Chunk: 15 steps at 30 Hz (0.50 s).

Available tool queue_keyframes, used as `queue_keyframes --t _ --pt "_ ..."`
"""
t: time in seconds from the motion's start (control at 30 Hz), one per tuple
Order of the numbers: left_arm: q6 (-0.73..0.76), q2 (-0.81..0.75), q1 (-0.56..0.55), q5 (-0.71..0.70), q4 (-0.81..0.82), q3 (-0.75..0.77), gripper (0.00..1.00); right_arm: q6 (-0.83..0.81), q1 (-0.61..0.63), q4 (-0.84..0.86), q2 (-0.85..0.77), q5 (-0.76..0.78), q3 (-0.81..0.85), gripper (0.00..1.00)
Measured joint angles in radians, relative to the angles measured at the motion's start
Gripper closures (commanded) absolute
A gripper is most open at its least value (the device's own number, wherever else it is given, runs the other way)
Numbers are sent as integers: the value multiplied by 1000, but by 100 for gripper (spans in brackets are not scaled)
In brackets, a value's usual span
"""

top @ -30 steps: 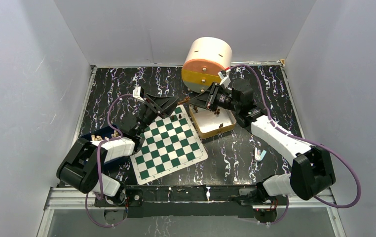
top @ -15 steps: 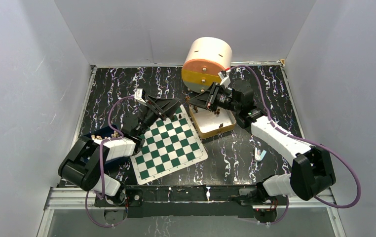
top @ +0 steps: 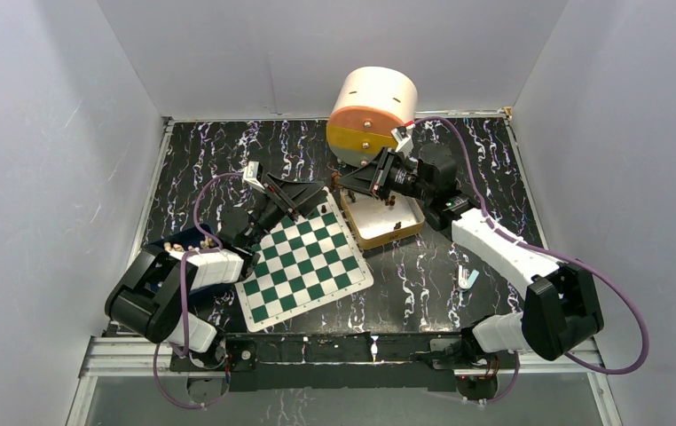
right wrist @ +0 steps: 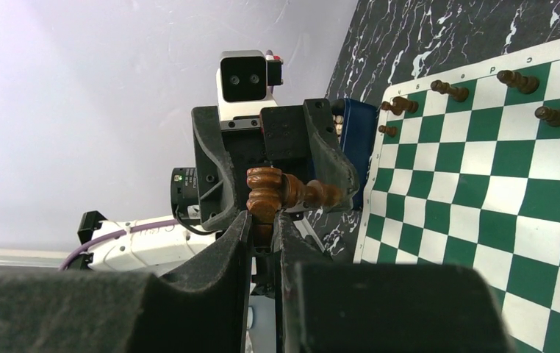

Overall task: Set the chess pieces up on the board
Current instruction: Place the chess piece on the chessboard.

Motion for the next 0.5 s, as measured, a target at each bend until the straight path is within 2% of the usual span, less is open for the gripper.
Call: queue_keyframes --t 0.23,0.5 --pt "34 0 0 49 0 26 22 19 0 6 0 -18 1 86" --pt "61 -1 -2 60 3 56 20 79 6 45 0 -46 14 85"
